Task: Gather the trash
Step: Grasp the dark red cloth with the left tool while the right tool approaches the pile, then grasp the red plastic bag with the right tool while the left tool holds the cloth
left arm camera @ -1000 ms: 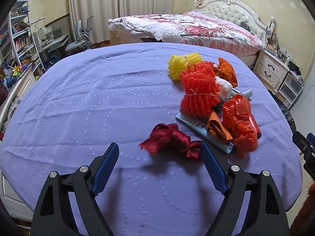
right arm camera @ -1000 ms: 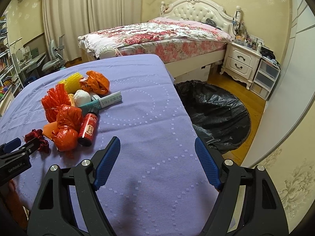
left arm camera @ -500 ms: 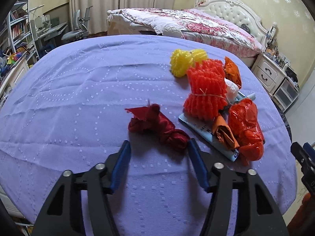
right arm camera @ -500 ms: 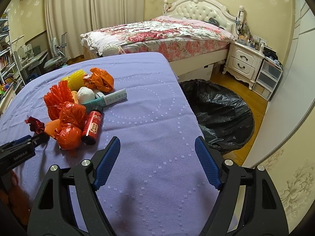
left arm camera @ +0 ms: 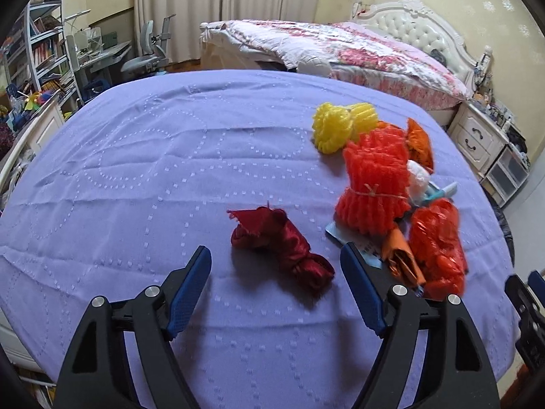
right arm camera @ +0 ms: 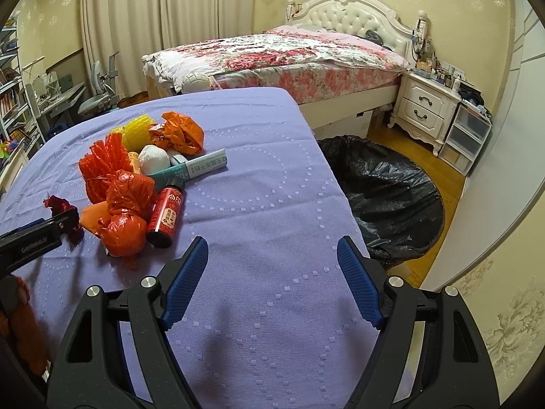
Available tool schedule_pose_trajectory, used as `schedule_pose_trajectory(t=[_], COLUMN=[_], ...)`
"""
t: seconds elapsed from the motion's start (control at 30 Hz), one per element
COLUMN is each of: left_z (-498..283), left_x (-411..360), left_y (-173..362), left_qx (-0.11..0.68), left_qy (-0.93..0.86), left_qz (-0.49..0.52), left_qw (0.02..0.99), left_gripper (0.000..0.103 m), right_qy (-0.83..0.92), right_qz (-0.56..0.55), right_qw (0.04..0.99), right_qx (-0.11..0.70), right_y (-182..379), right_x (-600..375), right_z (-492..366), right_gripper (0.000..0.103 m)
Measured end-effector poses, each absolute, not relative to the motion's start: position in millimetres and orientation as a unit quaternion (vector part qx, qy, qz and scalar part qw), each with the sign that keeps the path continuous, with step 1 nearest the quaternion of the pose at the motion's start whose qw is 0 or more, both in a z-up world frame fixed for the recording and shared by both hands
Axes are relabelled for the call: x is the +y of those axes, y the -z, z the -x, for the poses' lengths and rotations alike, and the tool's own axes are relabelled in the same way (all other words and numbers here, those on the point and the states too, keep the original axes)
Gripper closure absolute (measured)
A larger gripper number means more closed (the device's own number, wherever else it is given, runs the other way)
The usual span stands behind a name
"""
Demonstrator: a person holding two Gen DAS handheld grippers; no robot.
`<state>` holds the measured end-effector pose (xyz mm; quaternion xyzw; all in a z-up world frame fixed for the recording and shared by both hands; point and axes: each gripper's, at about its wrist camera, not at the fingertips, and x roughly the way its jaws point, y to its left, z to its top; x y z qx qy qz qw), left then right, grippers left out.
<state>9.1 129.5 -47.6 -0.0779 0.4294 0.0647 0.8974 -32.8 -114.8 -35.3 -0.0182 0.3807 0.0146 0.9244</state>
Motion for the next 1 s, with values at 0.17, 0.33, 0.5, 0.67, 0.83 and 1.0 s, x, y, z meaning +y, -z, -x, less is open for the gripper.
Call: schedule_pose_trajectory(t=[0.17, 0.33, 0.5, 0.67, 0.83, 1.0], left_z=[-13, -4, 6, 17, 23, 24], left_x=[135, 144, 150, 153, 165, 177], left_y=[54, 53, 50, 43, 38, 35], left_qx=[0.439, 0.431, 0.424, 0.409, 0.392, 0.383], left_qy=[-0.064, -0.035, -0.035, -0.042, -0.059, -0.067], left_qz=[0.085, 0.094, 0.083, 0.059, 0.049, 0.054], left_qw=[0.892, 0.897, 0.901, 0.910, 0.917, 0.920], left_gripper=[0.042, 0.074, 0.077, 0.077, 0.077, 0.077], right_qy=[-0.015, -0.018, -0.037, -0.065, -0.099, -0.126], right_qz=[0.019, 0.019, 0.018, 0.023, 0.042, 0.056], right_qw=[0.925, 0.924, 0.925, 0.926, 0.925, 0.916], right_qx=[0.380, 0.381, 0.379, 0.372, 0.365, 0.376], right_y=[36, 38, 35, 27, 21, 26], right_x=[-114, -111, -99, -80, -53, -29], right_z=[33, 33, 33, 33, 30, 21], right_gripper=[0.027, 0.027, 0.027, 0.027, 0.034, 0.045])
